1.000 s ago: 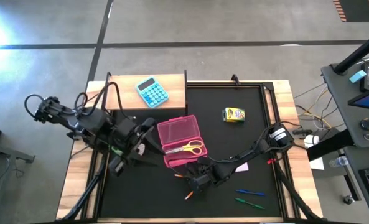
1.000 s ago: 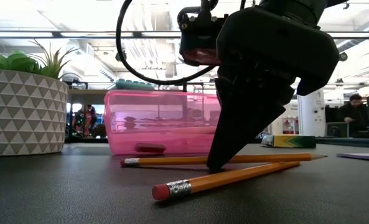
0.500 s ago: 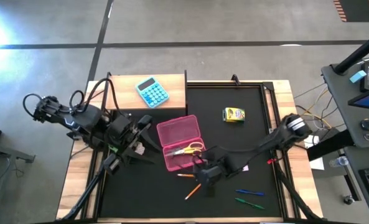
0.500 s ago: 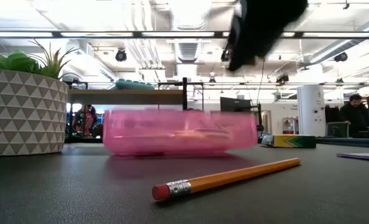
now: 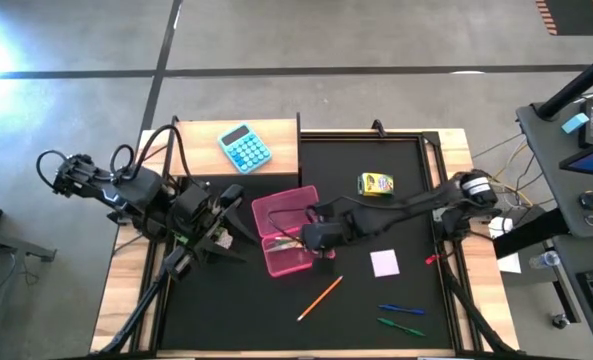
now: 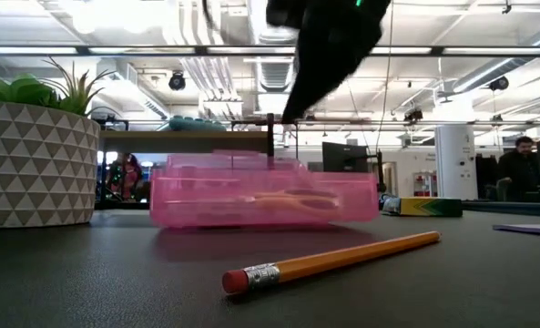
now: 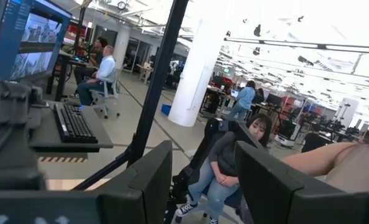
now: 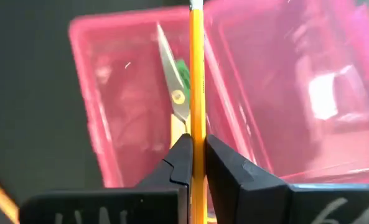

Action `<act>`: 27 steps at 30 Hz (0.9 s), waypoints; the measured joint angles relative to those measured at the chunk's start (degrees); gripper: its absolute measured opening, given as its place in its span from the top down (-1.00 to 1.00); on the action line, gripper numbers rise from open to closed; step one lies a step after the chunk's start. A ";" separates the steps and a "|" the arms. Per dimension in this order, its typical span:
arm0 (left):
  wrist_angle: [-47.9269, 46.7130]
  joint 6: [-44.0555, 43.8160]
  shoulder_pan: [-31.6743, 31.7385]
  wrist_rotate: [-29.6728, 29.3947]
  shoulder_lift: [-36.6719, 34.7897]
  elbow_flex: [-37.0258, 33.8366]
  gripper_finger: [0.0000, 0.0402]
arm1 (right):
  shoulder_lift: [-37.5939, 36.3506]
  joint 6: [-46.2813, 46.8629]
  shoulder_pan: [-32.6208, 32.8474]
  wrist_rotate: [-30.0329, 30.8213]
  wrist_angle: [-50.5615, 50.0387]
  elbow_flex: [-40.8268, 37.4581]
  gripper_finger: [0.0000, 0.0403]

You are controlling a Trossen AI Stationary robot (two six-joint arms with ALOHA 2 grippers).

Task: Pack school essentials
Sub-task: Put the yellow pencil into the pink box

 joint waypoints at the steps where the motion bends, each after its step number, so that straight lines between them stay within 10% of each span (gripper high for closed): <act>1: -0.06 0.00 0.00 0.02 -0.06 0.00 0.22 | 0.75 -0.02 -0.71 -1.28 -0.03 -0.02 0.89; 27: -0.10 0.31 0.00 0.02 -1.61 -0.59 0.22 | 9.22 -1.50 -1.26 -10.40 8.59 0.00 0.89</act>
